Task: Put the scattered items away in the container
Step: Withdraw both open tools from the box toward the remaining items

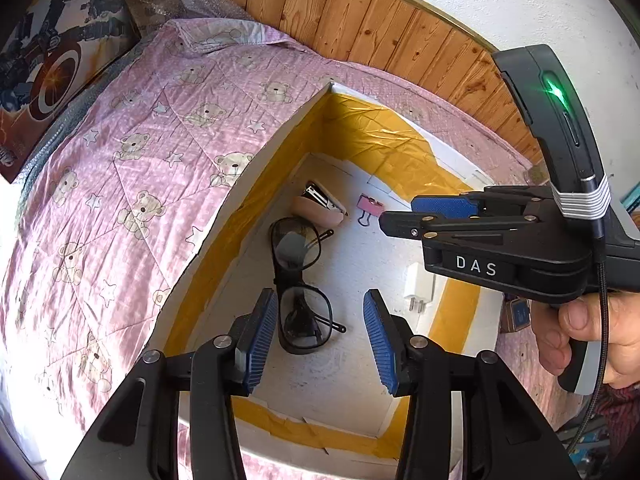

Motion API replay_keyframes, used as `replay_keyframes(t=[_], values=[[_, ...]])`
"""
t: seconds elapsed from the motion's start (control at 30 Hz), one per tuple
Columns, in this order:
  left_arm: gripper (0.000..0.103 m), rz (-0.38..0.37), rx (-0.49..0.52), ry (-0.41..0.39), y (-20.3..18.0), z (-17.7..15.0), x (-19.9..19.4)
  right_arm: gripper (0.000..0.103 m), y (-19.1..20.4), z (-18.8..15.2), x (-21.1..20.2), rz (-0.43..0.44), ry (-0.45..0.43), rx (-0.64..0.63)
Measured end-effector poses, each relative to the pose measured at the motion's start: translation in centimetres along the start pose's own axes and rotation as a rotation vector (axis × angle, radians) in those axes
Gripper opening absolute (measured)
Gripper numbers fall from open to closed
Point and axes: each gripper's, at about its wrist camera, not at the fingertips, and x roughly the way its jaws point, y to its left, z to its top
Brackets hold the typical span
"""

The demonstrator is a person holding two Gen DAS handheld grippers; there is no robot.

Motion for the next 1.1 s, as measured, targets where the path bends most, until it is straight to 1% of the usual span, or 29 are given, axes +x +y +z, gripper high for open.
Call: replay_keyframes(t=[0.27,0.57,1.1], values=[[0.046,-0.018,0.041,-0.032,-1.6,-2.1,-2.4,0.039,1.2,-3.0,-2.3,-0.013,-0.010,0.009],[0.046,-0.028,0.087,-0.065,-3.3,-4.4,-4.8,0.039,2.7,-6.3,-4.4,-0.004,-0.033,0.030],[0.046,-0.039,0.142,-0.106,-6.2,-7.9,-8.1,0.040,3.4,-11.5,-8.2,0.011,-0.084,0.066]])
